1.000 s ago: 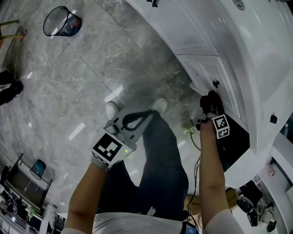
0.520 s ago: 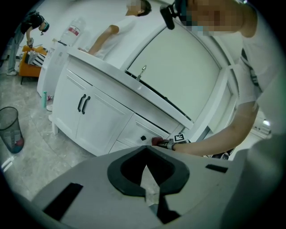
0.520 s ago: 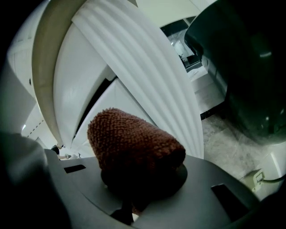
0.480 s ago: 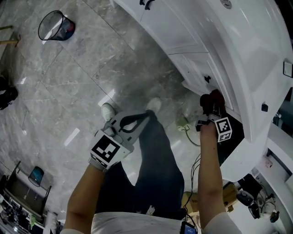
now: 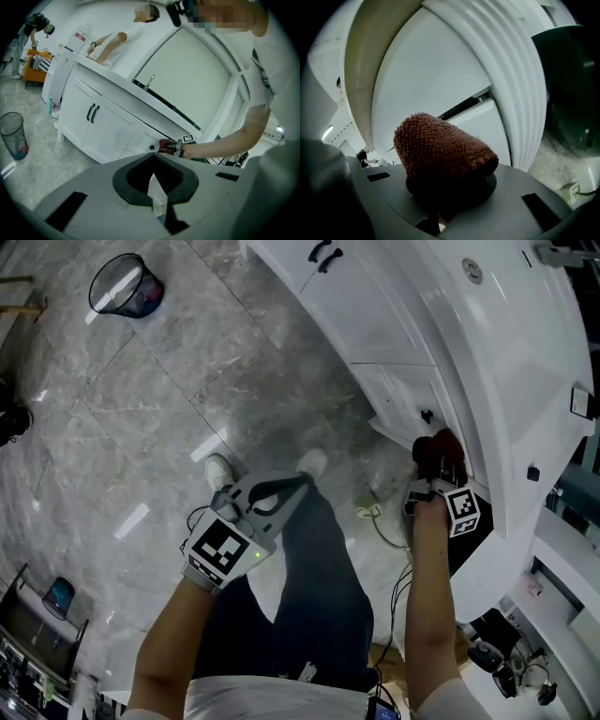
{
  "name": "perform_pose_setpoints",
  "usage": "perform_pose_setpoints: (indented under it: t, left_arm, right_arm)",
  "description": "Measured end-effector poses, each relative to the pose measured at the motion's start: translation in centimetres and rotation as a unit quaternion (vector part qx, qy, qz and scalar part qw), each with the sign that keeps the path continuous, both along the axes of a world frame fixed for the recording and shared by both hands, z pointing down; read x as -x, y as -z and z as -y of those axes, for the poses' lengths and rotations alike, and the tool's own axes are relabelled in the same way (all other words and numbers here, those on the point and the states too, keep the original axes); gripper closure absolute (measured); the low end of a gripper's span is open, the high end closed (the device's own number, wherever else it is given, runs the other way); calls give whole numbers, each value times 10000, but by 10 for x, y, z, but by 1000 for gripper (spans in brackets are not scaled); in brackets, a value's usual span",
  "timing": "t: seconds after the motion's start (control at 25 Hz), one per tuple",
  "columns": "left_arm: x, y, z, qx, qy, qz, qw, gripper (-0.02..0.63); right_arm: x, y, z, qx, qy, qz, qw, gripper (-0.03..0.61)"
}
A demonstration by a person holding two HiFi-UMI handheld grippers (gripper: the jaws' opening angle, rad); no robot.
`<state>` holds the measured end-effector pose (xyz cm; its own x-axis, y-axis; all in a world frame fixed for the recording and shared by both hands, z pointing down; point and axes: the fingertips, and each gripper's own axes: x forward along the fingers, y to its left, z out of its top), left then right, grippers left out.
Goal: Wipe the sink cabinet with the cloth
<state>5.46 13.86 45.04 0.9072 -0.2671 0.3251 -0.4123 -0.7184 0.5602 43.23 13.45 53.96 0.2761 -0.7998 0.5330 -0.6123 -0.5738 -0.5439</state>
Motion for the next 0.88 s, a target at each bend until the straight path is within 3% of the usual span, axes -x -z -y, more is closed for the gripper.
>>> perform_pose_setpoints:
  t: [0.6, 0.88]
  left_arm:
    - [36, -6, 10, 86, 557, -15, 9984, 602]
    - [46, -10, 15, 134, 743, 35, 9971, 602]
  right_arm:
    - [66, 3, 93, -53, 772, 246, 9967, 534]
    - [79, -11, 116, 3, 799, 336, 9962, 534]
